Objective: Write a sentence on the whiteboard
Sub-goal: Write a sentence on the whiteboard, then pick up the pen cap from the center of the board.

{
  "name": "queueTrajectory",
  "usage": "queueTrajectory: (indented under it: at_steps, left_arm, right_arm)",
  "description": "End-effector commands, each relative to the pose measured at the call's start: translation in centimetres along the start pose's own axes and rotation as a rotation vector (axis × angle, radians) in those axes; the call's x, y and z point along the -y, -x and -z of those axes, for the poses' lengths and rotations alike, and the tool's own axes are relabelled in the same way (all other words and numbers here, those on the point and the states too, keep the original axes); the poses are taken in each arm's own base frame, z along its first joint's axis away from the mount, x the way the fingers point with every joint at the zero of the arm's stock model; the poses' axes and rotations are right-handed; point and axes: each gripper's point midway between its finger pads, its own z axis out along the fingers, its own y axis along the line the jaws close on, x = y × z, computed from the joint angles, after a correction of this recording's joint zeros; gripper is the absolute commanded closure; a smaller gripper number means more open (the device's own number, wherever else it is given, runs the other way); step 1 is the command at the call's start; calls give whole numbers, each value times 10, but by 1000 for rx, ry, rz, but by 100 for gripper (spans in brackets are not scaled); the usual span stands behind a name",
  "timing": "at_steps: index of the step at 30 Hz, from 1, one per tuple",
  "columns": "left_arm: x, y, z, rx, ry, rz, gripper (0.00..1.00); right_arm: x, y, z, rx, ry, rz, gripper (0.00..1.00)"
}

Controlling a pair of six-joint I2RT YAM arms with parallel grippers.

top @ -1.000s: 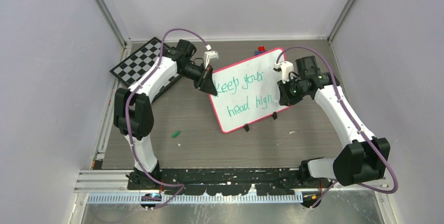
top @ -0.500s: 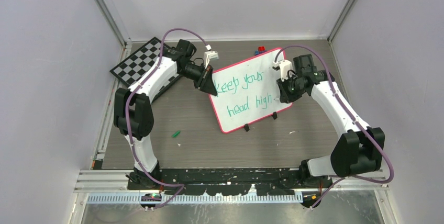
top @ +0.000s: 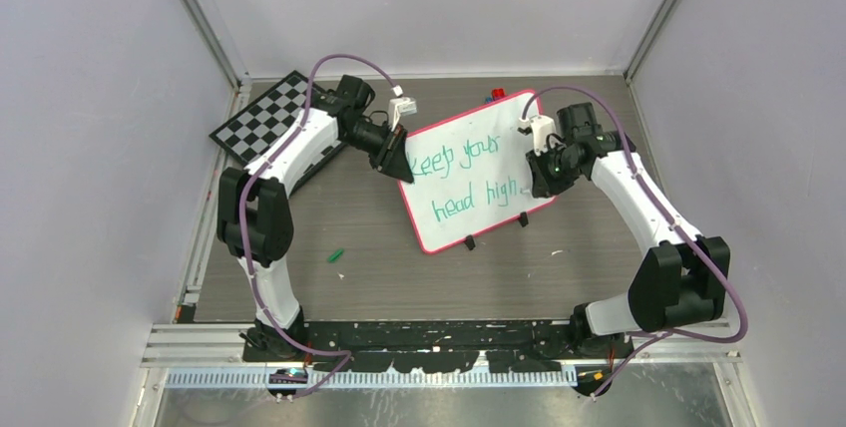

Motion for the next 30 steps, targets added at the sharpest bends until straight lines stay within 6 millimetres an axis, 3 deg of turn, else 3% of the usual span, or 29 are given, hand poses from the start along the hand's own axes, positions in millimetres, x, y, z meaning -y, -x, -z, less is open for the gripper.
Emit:
queueTrajectory:
  at_steps: [1,4,11,15,18,22,24,26,30]
  left_arm:
    - [-3,-1,-2,-28,48,-68,68]
    - [5,10,3,-1,46,-73,53]
    - [24,43,30,92,98,-123,36]
    - [26,65,82,217,192,-118,30]
    - [24,64,128,299,286,-110,17]
    - [17,29,172,314,429,-107,13]
    - [11,-8,179,242,504,-96,12]
    - [12,-45,175,142,542,-139,13]
    - [7,-120,148,-5,533,-66,19]
  right_arm:
    - [-22,24,35,106,94,58,100]
    - [-40,27,52,150,166,83,100]
    - [-51,49,85,246,178,50,100]
    - [-50,59,95,263,169,30,100]
    - [-52,68,103,290,172,18,100]
    - [-57,78,109,317,202,-11,100]
    - [-58,81,107,322,215,-31,100]
    - [-61,82,105,325,234,-50,100]
    - [-64,83,100,330,252,-86,100]
